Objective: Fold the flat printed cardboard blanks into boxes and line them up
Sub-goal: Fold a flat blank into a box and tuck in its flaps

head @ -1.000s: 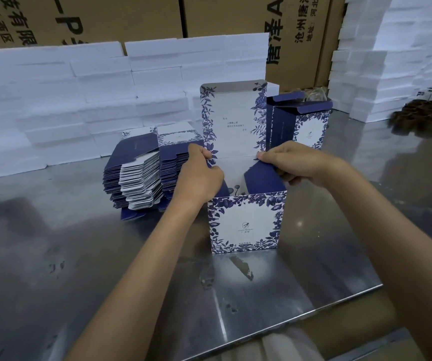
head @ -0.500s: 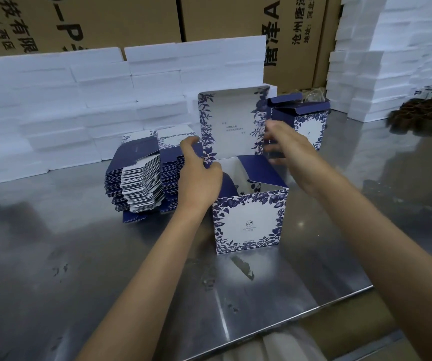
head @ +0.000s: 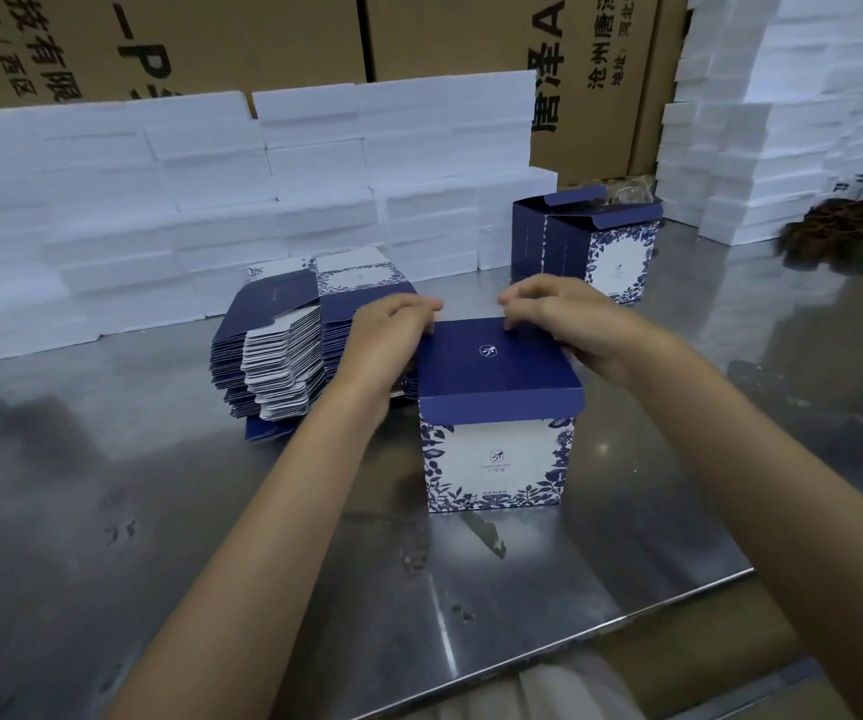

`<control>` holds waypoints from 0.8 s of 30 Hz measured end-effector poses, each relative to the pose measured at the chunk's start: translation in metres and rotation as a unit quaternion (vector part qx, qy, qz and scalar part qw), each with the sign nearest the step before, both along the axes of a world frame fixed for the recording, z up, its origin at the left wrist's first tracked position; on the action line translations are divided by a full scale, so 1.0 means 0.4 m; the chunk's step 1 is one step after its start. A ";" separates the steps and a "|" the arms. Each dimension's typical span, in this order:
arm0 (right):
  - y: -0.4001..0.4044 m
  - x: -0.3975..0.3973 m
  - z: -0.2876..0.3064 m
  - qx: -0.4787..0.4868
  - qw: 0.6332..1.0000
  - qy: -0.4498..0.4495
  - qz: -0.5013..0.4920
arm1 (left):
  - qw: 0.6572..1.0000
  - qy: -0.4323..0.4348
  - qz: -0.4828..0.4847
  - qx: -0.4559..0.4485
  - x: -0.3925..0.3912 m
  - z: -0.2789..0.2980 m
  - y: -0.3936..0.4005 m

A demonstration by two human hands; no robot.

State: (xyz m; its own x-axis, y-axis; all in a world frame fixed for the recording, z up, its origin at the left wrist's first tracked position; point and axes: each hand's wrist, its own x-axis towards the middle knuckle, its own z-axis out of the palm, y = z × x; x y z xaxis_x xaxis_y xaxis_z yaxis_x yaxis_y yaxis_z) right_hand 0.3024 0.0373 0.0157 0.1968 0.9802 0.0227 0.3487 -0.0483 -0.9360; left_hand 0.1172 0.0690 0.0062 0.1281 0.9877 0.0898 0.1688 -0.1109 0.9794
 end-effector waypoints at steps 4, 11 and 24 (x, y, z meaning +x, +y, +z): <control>0.020 -0.046 0.022 -0.054 0.997 -0.054 -0.011 | 0.993 0.102 -0.055 -0.019 0.026 0.025 0.013; 0.016 -0.052 -0.016 0.000 0.999 0.030 -0.044 | 0.998 0.043 -0.040 -0.034 0.043 -0.002 0.022; -0.006 -0.048 -0.029 0.000 0.997 0.027 -0.070 | 0.997 0.069 -0.008 -0.016 0.026 -0.008 0.006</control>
